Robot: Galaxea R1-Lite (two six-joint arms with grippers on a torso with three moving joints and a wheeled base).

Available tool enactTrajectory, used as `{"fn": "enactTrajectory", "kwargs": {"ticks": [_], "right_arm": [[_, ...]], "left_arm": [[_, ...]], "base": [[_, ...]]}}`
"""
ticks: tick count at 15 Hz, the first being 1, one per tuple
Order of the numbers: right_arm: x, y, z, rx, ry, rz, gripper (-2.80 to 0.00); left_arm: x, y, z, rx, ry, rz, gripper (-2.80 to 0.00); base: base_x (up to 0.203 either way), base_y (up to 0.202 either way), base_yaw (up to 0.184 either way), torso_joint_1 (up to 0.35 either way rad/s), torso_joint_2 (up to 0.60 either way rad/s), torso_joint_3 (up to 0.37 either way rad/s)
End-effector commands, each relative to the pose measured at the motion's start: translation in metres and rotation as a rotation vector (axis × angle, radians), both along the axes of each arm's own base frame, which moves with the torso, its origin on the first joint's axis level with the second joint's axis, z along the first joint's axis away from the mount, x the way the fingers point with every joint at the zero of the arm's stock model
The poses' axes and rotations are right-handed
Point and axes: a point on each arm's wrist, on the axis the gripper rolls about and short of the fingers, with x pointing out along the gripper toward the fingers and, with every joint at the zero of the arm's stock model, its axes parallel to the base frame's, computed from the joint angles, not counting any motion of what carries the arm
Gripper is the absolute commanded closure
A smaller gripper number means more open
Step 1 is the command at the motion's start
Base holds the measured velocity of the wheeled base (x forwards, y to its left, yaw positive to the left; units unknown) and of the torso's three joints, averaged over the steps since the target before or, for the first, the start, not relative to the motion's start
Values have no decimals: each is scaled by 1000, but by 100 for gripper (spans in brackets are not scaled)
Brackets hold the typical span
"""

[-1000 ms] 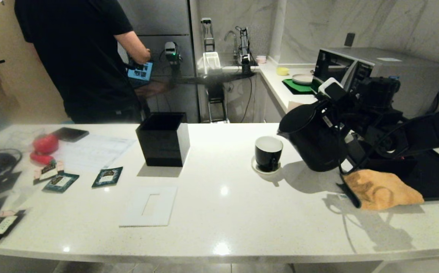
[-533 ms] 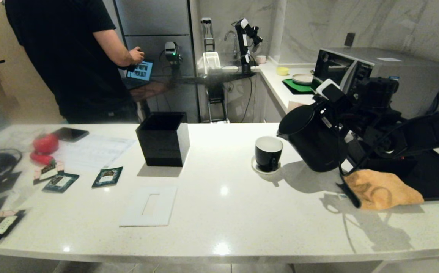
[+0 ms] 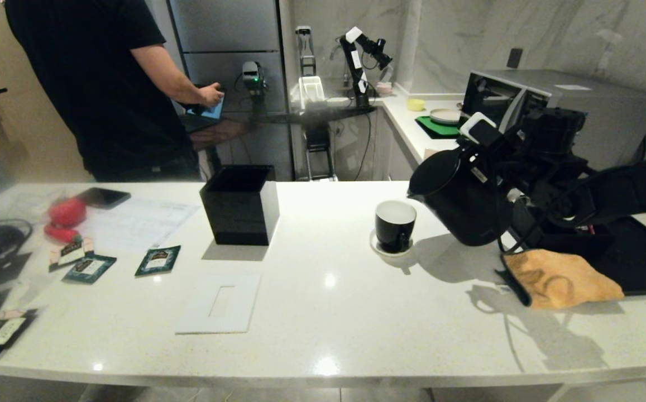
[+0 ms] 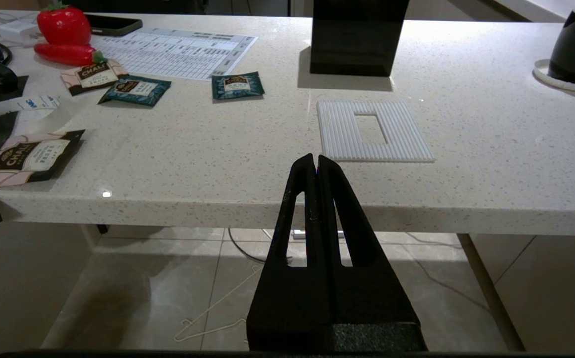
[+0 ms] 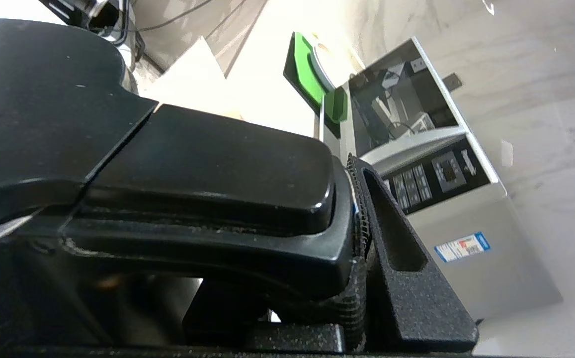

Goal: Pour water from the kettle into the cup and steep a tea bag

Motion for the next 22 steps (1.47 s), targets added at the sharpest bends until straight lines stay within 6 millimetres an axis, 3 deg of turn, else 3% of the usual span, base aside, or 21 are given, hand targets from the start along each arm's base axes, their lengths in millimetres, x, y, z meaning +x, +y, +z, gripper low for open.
{"fn": "enactTrajectory", "kwargs": {"ticks": [1,22], "right_arm": [[1,3,-1,-17,-5,5,0],[1,5,1,-131,-27,4,0]], "left_arm": [[0,0,0,-1,1,1,0],[0,0,0,-1,1,1,0]], "base": [[0,0,0,0,0,0],[0,0,0,0,0,0]]}}
